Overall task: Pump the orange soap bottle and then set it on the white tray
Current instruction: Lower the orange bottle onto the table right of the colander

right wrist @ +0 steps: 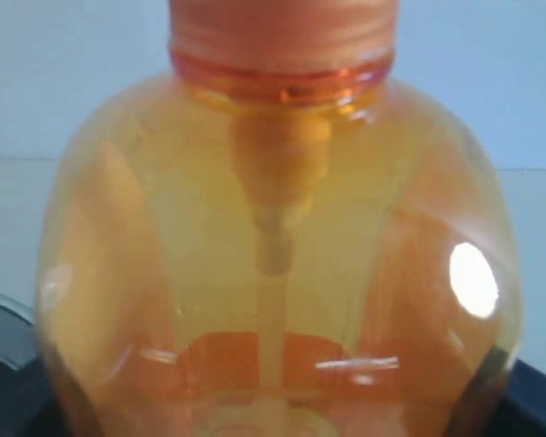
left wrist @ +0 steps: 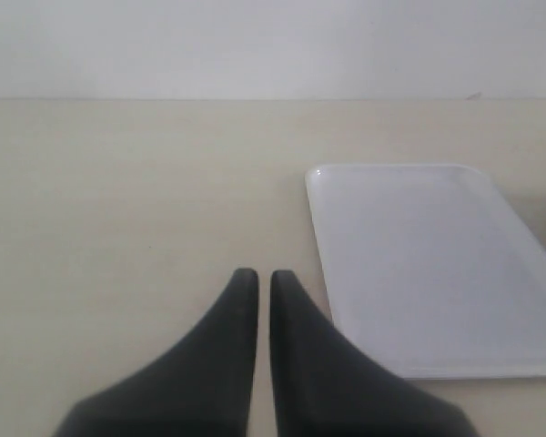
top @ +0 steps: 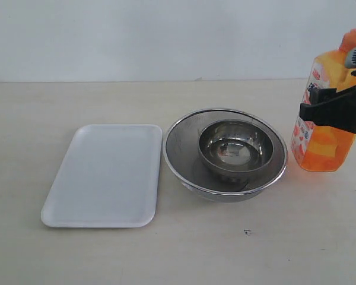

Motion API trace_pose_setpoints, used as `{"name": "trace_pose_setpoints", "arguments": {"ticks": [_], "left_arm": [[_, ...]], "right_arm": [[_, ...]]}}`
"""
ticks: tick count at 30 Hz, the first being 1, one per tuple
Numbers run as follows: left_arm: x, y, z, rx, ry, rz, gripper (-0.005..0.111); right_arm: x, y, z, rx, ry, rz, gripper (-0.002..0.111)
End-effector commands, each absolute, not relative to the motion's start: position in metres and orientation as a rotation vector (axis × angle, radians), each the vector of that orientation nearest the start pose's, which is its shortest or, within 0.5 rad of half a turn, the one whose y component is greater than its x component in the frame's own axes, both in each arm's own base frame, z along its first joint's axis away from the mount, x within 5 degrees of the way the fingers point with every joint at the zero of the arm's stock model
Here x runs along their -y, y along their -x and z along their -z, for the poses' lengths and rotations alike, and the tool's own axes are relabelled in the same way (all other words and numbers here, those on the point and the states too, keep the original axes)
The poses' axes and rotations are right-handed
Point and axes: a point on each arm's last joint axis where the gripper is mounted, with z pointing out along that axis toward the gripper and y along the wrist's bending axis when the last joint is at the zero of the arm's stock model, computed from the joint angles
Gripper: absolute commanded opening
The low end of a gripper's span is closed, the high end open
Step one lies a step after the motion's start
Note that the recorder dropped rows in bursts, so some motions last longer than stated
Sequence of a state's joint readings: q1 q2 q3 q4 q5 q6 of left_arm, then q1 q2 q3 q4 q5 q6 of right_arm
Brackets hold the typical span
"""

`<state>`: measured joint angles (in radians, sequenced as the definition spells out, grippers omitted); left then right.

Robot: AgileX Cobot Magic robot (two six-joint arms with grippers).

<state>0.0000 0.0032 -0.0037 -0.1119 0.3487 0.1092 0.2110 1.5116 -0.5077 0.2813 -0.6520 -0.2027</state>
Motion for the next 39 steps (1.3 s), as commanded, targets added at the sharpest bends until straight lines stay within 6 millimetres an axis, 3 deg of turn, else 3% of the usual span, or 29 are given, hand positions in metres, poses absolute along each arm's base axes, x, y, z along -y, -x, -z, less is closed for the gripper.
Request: {"name": "trace_pose_setpoints", "arguments": {"ticks": [1, 6, 13, 31, 33, 39], "left_arm": [[0.003, -0.054, -0.183, -1.822, -0.018, 0.04, 0.005], [0.003, -0.054, -0.183, -1.822, -0.018, 0.04, 0.005], [0.003, -0.054, -0.183, -1.822, -0.018, 0.04, 0.005], [0.003, -0.054, -0.183, -1.822, -0.018, 0.04, 0.005], [0.003, -0.054, -0.183, -1.822, -0.018, 0.04, 0.005], [0.003, -0.054, -0.183, -1.822, -0.018, 0.04, 0.005]], "right_arm": [[-0.045, -0.273, -0.209, -1.699, 0.064, -0.04, 0.0], [-0.045, -0.274, -0.206, -1.704, 0.076, -0.039, 0.0], [-0.043, -0.274, -0.185, -1.675, 0.044, -0.035, 0.0], [-0.045, -0.277, -0.169, -1.731, 0.085, -0.017, 0.001], [-0.045, -0.278, -0.164, -1.74, 0.071, -0.027, 0.009], [-0.047, -0.279, -0.162, -1.732, 0.066, -0.065, 0.057]]}}
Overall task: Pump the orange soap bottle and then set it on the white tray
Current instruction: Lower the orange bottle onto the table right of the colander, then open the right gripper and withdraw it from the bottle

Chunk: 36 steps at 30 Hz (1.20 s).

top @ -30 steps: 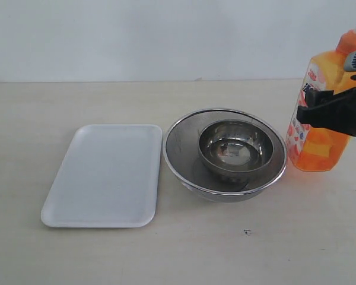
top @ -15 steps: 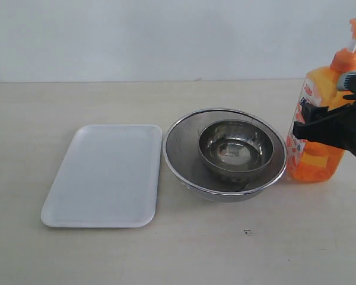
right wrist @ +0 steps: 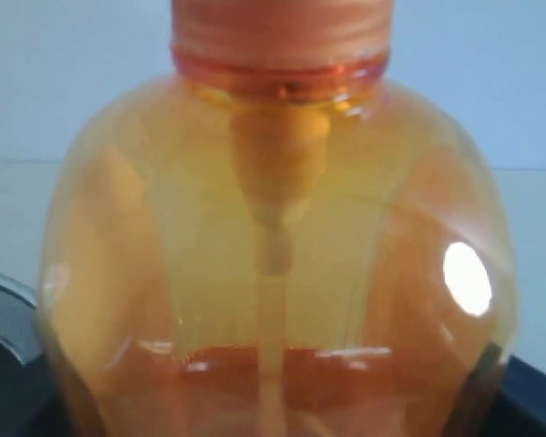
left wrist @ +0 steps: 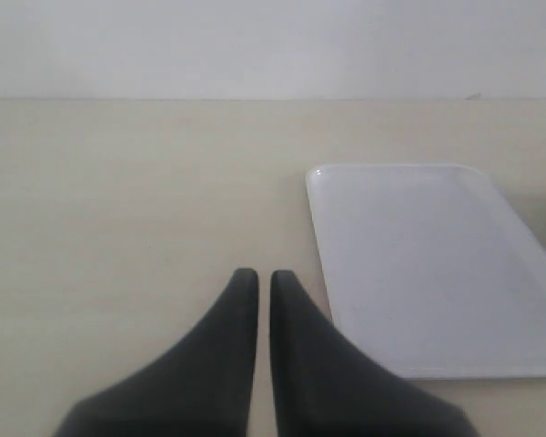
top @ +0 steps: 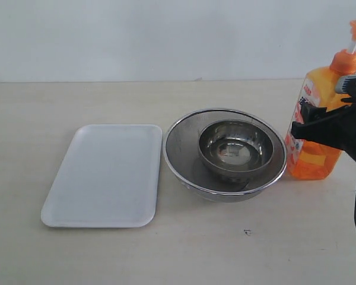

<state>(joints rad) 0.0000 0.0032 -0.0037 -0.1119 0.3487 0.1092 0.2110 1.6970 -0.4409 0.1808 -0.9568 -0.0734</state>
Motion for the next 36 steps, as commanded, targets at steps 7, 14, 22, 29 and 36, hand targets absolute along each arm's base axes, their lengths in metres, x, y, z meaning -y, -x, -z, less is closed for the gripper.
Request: {"name": "trace_pose_setpoints", "arguments": {"ticks": [7, 14, 22, 29, 36], "left_arm": [[0.003, -0.054, -0.183, -1.822, -0.018, 0.04, 0.005], [0.003, -0.054, -0.183, -1.822, -0.018, 0.04, 0.005], [0.003, -0.054, -0.183, -1.822, -0.018, 0.04, 0.005], [0.003, -0.054, -0.183, -1.822, -0.018, 0.04, 0.005], [0.003, -0.054, -0.183, -1.822, -0.018, 0.04, 0.005]], "right_arm": [[-0.049, -0.279, -0.162, -1.728, 0.092, -0.076, 0.074], [-0.049, -0.279, -0.162, -1.728, 0.095, -0.074, 0.075], [-0.049, -0.277, -0.172, -1.702, 0.087, -0.079, 0.074], [-0.047, -0.274, -0.181, -1.703, 0.076, -0.074, 0.074], [-0.042, -0.273, -0.173, -1.797, 0.012, -0.038, 0.074]]}}
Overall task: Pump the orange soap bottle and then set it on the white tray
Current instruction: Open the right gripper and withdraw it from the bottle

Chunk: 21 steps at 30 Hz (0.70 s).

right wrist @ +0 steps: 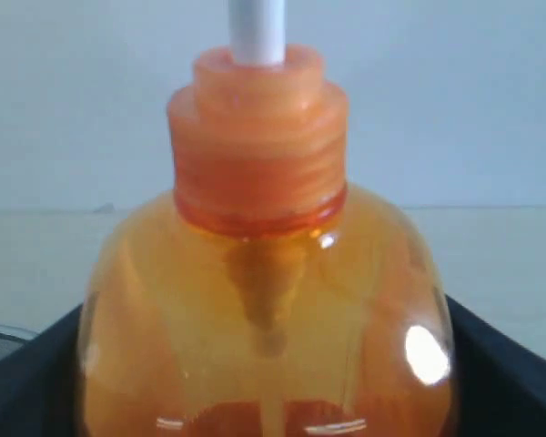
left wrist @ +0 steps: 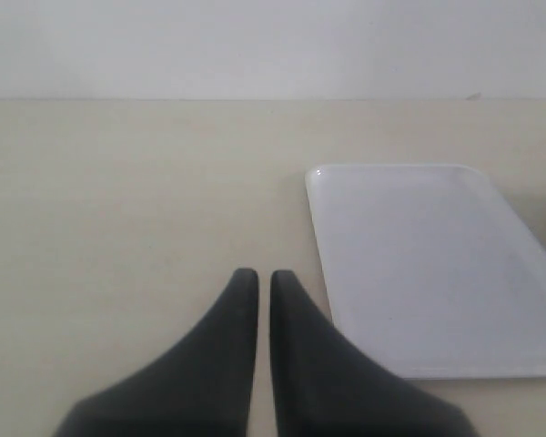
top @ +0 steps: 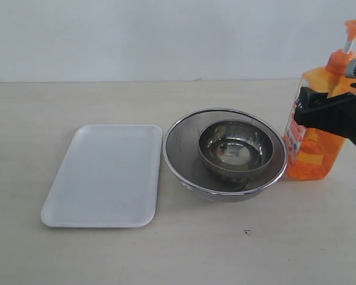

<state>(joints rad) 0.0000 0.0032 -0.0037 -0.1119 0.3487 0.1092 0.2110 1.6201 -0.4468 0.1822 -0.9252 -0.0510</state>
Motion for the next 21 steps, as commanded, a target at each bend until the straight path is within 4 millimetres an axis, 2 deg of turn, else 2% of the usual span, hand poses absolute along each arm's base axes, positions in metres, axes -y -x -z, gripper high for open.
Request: {"name": "trace_pose_setpoints", "arguments": {"ticks": [1, 12, 21], "left_arm": [[0.0034, -0.0535, -0.1827, -1.822, -0.018, 0.04, 0.005], [0.0034, -0.0535, -0.1827, -1.822, -0.018, 0.04, 0.005], [0.0034, -0.0535, -0.1827, -1.822, -0.018, 0.04, 0.005]], "right_arm": [[-0.0421, -0.2729, -0.1718, -1.805, 0.023, -0.031, 0.074], [-0.0427, -0.2731, -0.1728, -1.792, 0.067, -0.007, 0.074], [-0.0429, -0.2737, -0.1734, -1.791, 0.039, -0.03, 0.074]]}}
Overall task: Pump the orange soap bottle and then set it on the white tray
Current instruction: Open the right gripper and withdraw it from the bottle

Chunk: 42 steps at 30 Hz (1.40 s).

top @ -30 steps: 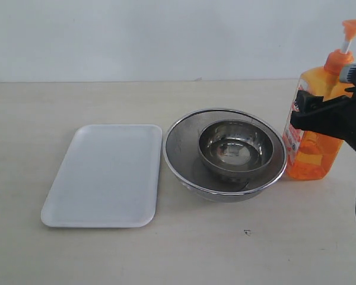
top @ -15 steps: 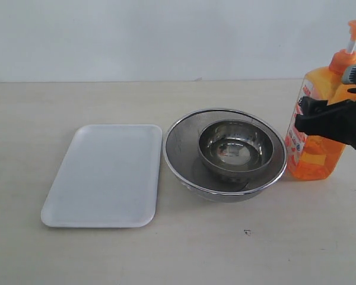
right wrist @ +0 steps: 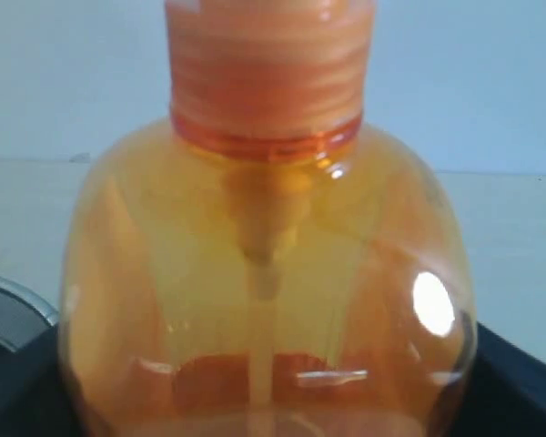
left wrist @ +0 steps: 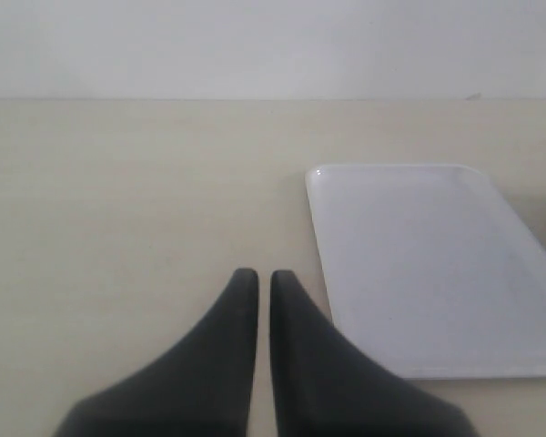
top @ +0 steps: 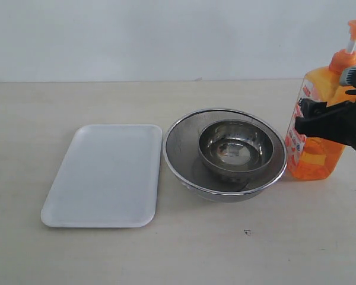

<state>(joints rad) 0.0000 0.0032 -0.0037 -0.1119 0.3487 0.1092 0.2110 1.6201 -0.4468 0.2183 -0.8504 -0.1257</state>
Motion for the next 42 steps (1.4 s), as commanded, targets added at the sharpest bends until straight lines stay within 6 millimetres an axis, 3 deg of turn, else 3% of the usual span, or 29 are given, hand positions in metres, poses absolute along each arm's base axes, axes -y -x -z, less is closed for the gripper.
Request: {"name": "trace_pose_setpoints", "arguments": {"ticks": [1, 7, 12, 23, 33, 36, 38, 40, 42], "left_arm": [[0.003, -0.054, -0.183, -1.822, -0.018, 0.04, 0.005], [0.003, -0.054, -0.183, -1.822, -0.018, 0.04, 0.005], [0.003, -0.054, -0.183, -1.822, -0.018, 0.04, 0.005], [0.003, -0.054, -0.183, -1.822, -0.018, 0.04, 0.005], [0.003, -0.054, -0.183, -1.822, -0.018, 0.04, 0.005], [0.003, -0.054, -0.183, -1.822, -0.018, 0.04, 0.005], [0.003, -0.054, -0.183, -1.822, -0.018, 0.04, 0.005], [0.003, -0.054, -0.183, -1.822, -0.018, 0.04, 0.005], [0.003, -0.054, -0.183, -1.822, -0.018, 0.04, 0.005]], "right_arm": [[-0.043, -0.274, -0.173, -1.791, 0.023, -0.043, 0.074], [-0.043, -0.274, -0.174, -1.789, 0.017, -0.048, 0.077], [-0.042, -0.275, -0.173, -1.818, 0.016, -0.022, 0.105], [-0.041, -0.274, -0.177, -1.814, 0.0, -0.029, 0.105], [-0.041, -0.254, -0.212, -1.834, 0.012, -0.082, 0.105], [-0.041, -0.24, -0.226, -1.886, 0.024, -0.121, 0.105], [-0.041, -0.229, -0.235, -1.912, 0.033, -0.144, 0.103], [-0.04, -0.219, -0.245, -1.913, 0.032, -0.17, 0.092], [-0.04, -0.208, -0.253, -1.921, 0.037, -0.192, 0.074]]}}
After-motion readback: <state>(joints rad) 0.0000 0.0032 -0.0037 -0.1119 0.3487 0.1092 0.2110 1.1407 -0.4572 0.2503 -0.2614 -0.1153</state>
